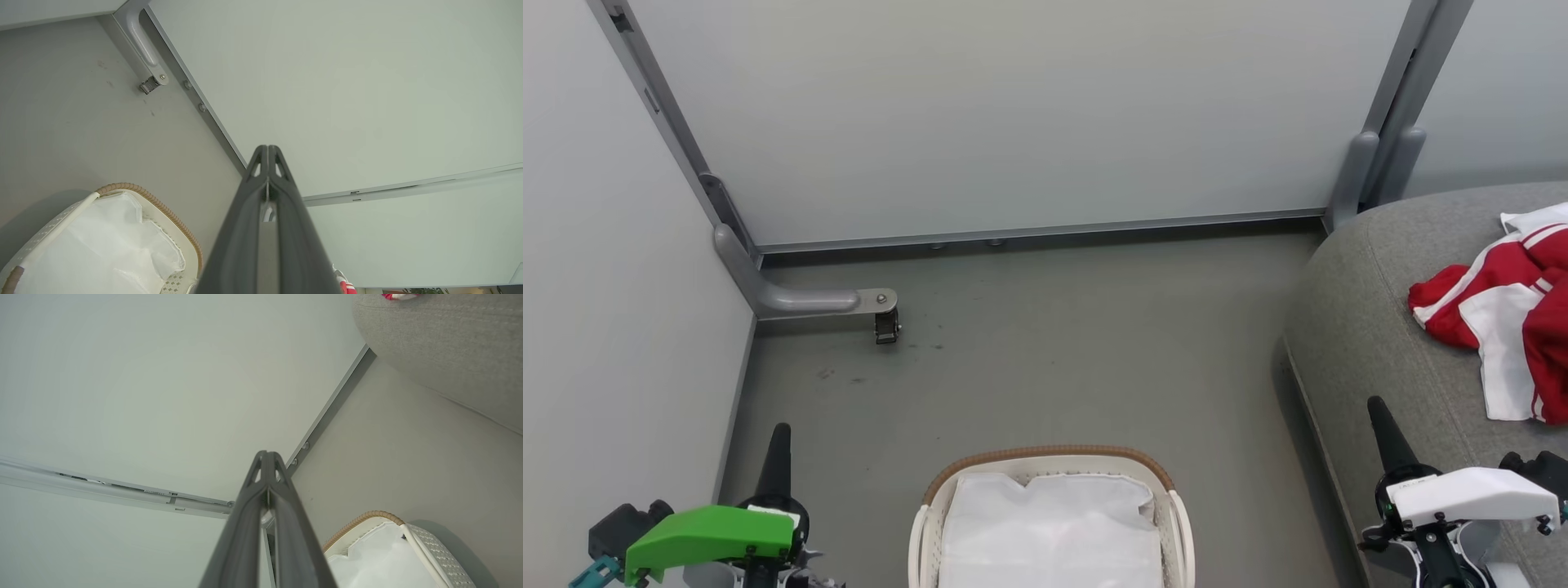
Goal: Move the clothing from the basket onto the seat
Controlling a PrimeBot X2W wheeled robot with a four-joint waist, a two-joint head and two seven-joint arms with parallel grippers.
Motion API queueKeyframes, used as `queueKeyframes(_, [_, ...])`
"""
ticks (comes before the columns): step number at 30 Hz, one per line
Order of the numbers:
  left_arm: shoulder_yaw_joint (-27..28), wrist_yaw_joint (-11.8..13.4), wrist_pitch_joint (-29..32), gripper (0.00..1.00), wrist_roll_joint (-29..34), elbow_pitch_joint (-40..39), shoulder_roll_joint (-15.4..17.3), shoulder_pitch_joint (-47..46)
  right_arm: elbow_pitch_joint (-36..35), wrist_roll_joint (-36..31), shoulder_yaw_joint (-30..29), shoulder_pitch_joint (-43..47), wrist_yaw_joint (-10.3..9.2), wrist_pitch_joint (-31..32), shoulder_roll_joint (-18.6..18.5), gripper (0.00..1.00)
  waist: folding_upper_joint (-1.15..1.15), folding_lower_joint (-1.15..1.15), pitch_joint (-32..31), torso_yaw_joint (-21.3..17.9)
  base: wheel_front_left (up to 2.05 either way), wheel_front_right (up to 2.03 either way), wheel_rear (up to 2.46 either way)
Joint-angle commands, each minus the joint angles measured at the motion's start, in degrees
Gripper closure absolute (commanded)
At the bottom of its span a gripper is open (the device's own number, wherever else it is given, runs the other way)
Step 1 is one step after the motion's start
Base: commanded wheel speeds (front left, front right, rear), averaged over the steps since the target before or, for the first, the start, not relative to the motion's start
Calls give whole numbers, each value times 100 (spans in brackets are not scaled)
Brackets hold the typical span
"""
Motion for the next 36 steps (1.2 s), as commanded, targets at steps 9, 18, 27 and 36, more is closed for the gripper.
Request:
queueKeyframes(9, [176,-95,146,100,-482,-83,-4,-207,-115,579,-54,-148,-3,147,-41,100,0,0,28,-27,0,0,0])
queueKeyframes(18, [314,-145,276,100,-865,-111,-19,-255,-153,1060,-86,-156,-4,268,-44,100,0,0,58,-55,0,0,0])
queueKeyframes(27, [430,-193,384,100,-1203,-136,-31,-305,-191,1476,-113,-182,-4,380,-48,100,0,0,85,-81,0,0,0])
queueKeyframes(36, [540,-249,489,100,-1538,-159,-43,-357,-224,1893,-139,-208,-3,491,-51,100,0,0,114,-109,0,0,0])
